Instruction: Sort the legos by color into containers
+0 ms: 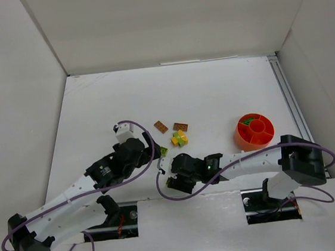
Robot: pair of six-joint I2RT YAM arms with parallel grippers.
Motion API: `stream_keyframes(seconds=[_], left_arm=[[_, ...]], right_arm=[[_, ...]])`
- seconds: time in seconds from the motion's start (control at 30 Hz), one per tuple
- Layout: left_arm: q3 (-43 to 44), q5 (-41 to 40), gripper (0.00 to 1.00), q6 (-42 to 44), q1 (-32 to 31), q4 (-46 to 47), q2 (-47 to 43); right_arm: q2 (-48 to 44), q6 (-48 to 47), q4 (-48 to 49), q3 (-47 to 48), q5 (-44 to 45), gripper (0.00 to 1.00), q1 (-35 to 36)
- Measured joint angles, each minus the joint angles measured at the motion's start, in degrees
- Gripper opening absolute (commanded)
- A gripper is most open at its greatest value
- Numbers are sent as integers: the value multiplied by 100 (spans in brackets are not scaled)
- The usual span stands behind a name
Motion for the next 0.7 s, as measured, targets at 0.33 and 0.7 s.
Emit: stream_keyframes(seconds=[0.33,0.7], left_arm=[[-79,55,100,4,0,42,-48],[-79,85,100,48,0,107,-48]], right_arm=[[275,894,-437,61,409,51,35],[411,1189,-739,260,684,22,52]])
